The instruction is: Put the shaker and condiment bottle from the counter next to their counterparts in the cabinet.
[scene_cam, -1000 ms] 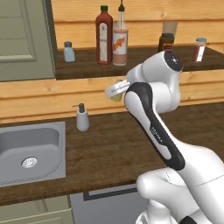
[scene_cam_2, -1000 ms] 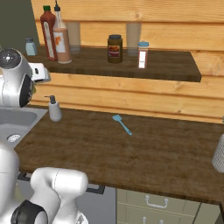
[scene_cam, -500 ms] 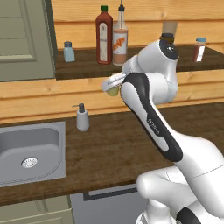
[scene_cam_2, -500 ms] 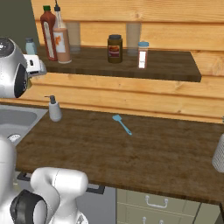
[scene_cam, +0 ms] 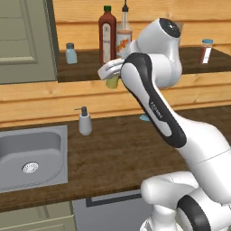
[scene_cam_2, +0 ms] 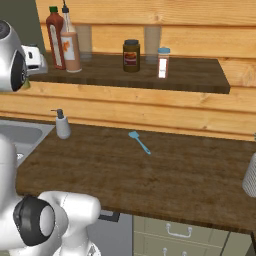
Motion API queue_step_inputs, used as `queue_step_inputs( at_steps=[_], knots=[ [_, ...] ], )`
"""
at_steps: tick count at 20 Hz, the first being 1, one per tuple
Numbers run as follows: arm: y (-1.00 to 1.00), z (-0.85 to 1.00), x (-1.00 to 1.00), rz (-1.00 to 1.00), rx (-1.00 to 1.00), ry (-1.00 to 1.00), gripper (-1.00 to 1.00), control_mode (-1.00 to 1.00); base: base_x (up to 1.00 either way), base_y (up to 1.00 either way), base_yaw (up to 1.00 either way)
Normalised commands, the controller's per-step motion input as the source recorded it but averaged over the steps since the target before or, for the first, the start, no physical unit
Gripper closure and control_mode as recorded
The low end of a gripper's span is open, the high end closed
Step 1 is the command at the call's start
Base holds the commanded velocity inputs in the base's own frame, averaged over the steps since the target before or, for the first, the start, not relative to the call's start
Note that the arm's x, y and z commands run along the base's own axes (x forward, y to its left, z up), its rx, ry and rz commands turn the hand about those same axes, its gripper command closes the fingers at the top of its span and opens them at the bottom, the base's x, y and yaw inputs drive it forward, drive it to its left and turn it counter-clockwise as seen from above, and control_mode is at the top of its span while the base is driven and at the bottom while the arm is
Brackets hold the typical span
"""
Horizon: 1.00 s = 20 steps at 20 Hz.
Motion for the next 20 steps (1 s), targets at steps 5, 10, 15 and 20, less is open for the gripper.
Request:
queue_step_inputs(
  at_steps=[5, 10, 15, 20],
  knots=[
    [0.24, 0.36, 0.03, 0.00, -0.01, 0.02, 1.00, -1.00, 0.00, 0.00, 0.00],
    [0.22, 0.20, 0.22, 0.00, -0.01, 0.00, 1.00, -1.00, 0.00, 0.00, 0.00],
    [0.31, 0.07, 0.05, 0.00, -0.07, -0.03, 1.00, -1.00, 0.00, 0.00, 0.00],
    [0.27, 0.00, 0.00, 0.00, -0.11, -0.08, 1.00, -1.00, 0.00, 0.00, 0.00]
  ],
)
